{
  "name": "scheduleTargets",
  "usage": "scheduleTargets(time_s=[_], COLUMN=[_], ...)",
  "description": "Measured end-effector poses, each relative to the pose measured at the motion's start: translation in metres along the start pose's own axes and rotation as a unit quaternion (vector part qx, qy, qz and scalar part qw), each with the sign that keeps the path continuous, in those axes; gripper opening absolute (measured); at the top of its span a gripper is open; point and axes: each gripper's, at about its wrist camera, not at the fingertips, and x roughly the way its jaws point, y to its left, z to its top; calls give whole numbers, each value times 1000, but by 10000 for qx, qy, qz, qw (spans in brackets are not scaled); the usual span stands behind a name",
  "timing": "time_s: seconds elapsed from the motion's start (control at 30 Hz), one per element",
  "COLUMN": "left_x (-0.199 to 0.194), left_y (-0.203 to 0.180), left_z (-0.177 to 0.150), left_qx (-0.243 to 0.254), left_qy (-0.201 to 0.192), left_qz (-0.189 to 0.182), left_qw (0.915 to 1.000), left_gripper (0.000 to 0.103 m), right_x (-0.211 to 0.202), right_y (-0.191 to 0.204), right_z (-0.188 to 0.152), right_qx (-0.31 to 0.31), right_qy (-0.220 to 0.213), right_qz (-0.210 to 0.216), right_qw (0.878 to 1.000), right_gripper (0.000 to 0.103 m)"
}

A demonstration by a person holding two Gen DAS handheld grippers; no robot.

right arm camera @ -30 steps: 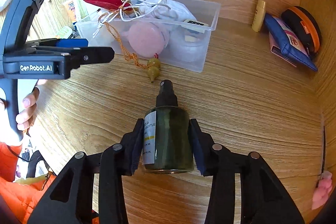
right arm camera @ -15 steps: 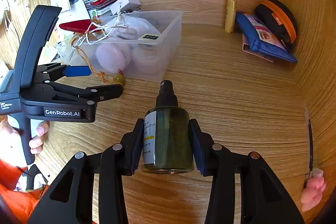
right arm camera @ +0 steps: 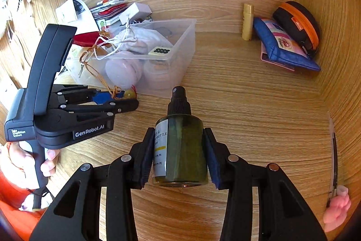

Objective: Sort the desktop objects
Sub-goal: 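Grasp the green spray bottle with the right gripper while the left grasps the green bead charm, then carry the spray bottle and bead charm into the clear box and release both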

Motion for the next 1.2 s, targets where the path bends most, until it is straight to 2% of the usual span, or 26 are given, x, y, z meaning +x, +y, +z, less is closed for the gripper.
scheduleTargets(time_s=[0.47,0.7,0.97,1.2], left_x=[-67,-86,-94,-84], left_y=[28,54,73,90], left_z=[-3,1,13,22], left_qx=[-286,-495,-598,-680], left_qy=[-761,-1000,-1215,-1125], left_qz=[-96,-105,-46,21], left_qw=[9966,9937,9908,9913], left_gripper=[25,25,25,25], right_x=[-1,3,12,19], right_y=[17,24,30,33], right_z=[26,40,60,78], right_qx=[-96,-96,-95,-57], right_qy=[-203,-270,-283,-318], right_qz=[78,125,150,163], right_qw=[9997,9995,9994,9993], right_gripper=[38,38,38,38])
